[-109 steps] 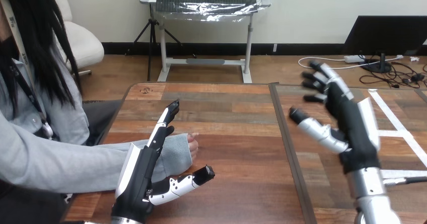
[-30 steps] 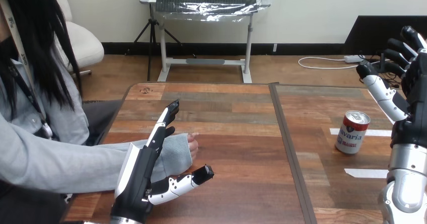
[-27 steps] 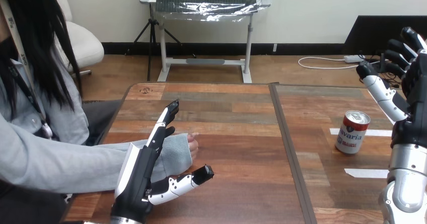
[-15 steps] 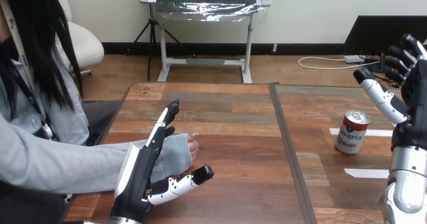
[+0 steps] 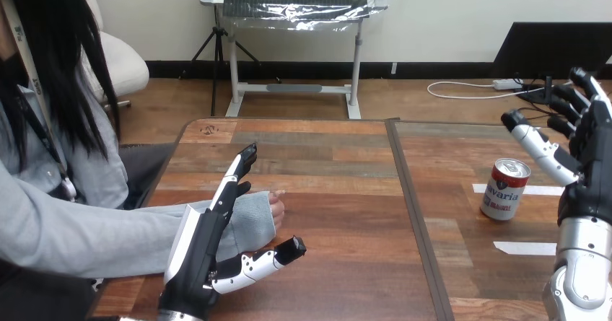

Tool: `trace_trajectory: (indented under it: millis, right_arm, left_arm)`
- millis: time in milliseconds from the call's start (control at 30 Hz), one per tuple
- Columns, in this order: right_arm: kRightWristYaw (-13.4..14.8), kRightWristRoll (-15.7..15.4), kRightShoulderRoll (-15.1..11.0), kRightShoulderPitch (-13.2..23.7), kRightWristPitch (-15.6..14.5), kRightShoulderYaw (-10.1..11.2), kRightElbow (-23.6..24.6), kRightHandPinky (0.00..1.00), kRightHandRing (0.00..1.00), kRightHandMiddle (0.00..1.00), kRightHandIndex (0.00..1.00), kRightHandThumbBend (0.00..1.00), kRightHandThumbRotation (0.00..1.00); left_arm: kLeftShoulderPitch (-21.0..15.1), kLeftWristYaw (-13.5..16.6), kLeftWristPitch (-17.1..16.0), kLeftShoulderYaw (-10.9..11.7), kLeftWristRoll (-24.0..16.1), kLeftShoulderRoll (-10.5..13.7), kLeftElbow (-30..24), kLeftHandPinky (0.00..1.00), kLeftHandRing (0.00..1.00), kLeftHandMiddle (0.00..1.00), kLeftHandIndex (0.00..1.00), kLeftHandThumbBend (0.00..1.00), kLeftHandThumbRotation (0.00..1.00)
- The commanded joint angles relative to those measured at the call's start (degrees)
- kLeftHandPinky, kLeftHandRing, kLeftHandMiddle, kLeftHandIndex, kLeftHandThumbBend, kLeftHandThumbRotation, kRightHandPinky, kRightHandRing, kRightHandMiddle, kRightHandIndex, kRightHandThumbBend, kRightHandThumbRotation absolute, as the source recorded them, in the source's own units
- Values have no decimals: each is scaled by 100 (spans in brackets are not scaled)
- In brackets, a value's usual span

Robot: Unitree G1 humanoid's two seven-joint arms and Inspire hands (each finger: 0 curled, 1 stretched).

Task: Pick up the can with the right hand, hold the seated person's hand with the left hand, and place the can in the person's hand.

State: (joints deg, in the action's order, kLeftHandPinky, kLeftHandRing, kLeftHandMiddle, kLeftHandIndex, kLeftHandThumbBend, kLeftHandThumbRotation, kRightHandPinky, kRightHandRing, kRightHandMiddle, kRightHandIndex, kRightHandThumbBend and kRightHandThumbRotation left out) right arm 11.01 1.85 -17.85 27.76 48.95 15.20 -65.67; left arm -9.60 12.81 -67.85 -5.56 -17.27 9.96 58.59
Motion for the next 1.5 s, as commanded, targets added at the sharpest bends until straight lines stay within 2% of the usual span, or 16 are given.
trace_trajectory:
  millis: [0,333,433,733,933,1033,1267,1467]
  right_arm:
    - [-52,41,-85,529,-55,43,-67,78,83,84,88,100,30]
    - [-347,169,-77,571,-326,100,-220,84,87,87,90,100,27]
    - [-296,105,-82,562,-373,67,-254,86,88,88,90,100,28]
    - [-550,245,-42,575,-507,144,-364,90,90,90,92,100,28]
    - [-576,265,-38,590,-595,152,-453,89,90,90,92,100,29]
    - [-771,429,6,606,-687,244,-476,89,90,91,93,100,28]
    - [-735,374,9,589,-770,195,-527,89,91,91,93,100,28]
    - [-680,303,4,577,-877,137,-567,88,90,91,93,100,32]
  left_arm:
    - [-334,-30,-122,114,126,43,-83,91,96,95,95,100,54]
    - [-317,-24,-83,120,96,58,-134,91,96,95,95,100,53]
    - [-302,-13,-84,122,88,59,-153,91,96,95,95,100,53]
    - [-294,-8,-92,126,87,68,-156,90,96,95,95,100,54]
    - [-287,-51,-99,124,134,59,-146,90,96,95,95,100,53]
    - [-284,-73,-138,122,162,64,-137,90,96,95,95,100,53]
    - [-268,-65,-121,120,153,83,-160,90,96,95,95,100,52]
    - [-265,-43,-128,122,130,91,-161,90,96,95,95,100,53]
